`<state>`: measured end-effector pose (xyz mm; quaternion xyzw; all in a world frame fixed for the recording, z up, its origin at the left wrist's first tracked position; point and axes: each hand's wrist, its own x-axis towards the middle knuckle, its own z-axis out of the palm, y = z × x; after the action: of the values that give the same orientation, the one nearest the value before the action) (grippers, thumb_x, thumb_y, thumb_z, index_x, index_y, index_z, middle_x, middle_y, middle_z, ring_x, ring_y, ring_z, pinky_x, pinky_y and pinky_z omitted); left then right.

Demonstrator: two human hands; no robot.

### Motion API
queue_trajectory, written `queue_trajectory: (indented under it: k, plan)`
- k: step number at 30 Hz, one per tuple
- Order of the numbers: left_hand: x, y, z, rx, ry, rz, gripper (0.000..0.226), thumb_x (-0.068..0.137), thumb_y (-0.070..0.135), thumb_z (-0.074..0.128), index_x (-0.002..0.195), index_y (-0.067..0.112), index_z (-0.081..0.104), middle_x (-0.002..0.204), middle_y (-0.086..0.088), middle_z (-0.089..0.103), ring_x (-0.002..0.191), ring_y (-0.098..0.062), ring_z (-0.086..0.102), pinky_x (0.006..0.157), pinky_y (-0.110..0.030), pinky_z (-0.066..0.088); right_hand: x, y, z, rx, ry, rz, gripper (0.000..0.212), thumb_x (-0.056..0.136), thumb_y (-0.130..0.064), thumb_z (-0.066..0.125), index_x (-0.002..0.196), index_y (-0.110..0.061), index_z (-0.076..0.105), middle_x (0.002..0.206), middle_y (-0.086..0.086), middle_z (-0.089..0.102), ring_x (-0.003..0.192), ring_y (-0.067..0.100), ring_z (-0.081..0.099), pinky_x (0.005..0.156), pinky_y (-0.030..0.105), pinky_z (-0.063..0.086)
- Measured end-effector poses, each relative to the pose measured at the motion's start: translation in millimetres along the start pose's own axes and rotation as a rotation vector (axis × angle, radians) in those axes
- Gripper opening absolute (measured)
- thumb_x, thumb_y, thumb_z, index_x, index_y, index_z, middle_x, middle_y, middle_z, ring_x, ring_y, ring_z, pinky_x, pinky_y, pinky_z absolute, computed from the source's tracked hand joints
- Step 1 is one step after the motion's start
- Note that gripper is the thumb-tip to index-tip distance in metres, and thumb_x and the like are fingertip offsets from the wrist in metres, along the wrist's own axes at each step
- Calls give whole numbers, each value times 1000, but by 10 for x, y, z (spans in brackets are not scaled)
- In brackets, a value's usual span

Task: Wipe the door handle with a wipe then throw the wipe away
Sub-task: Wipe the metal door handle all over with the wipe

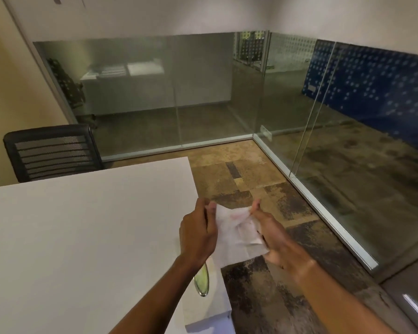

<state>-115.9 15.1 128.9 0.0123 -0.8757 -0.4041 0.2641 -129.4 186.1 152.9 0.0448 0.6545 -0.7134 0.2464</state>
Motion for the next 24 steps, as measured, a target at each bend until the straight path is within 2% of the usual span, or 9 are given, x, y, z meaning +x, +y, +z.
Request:
queue_trajectory:
  k: [2,4,6,8,11,15,18,21,24]
  plan:
    - [-4,126,108,39,-37,79,28,100,43,35,106,28,58,97,6,68,86,-17,65,73,-22,44,-104,10,-139,10,116,-11,73,82,-78,29,122,-29,66,127,2,65,117,23,60,103,44,45]
    - [8,237,244,85,-116,143,42,98,45,36,125,21,57,127,-3,62,109,-22,60,91,-28,40,-212,34,-320,43,191,-70,80,81,-75,37,133,-18,55,134,12,60,123,34,55,105,48,42]
    - [15,349,378,118,-195,198,54,97,50,37,141,21,46,146,-5,49,128,-25,49,106,-38,36,-360,36,-511,100,249,-195,63,84,-58,58,119,-6,63,116,24,69,109,39,65,89,49,56]
    - [26,497,536,150,-254,328,62,96,52,36,151,22,31,158,-8,33,141,-25,34,113,-45,30,-520,33,-750,173,285,-307,41,76,-33,75,103,-2,69,96,14,76,88,30,72,64,34,59]
    - [65,774,780,198,-338,471,71,96,54,33,156,19,18,164,-11,15,148,-26,21,116,-45,23,-738,-3,-1057,150,391,-412,26,73,-21,81,93,-6,73,86,10,76,77,24,71,58,30,55]
    - [19,1285,1137,187,-391,590,74,96,52,34,157,14,19,164,-15,12,151,-28,16,118,-43,17,-1006,-11,-1530,12,612,-478,15,83,-25,76,88,-11,75,84,11,77,74,23,71,56,31,52]
    - [-83,1708,1441,126,-415,661,75,95,54,31,157,14,17,165,-15,8,153,-24,5,121,-39,6,-1261,-28,-1916,-21,740,-526,13,89,-25,69,81,-16,74,72,1,75,65,13,67,51,25,49]
    - [-222,2126,1776,98,-428,698,78,93,57,27,157,13,18,165,-15,6,153,-26,5,120,-32,-5,-1494,6,-2349,-50,857,-533,14,92,-24,64,82,-16,69,76,1,72,71,14,66,59,28,52]
    - [-356,2462,2140,92,-433,735,76,95,56,31,157,13,19,165,-15,7,153,-27,7,120,-32,-3,-1712,48,-2798,-85,990,-536,13,90,-27,62,85,-16,65,80,4,70,75,14,63,68,34,52]
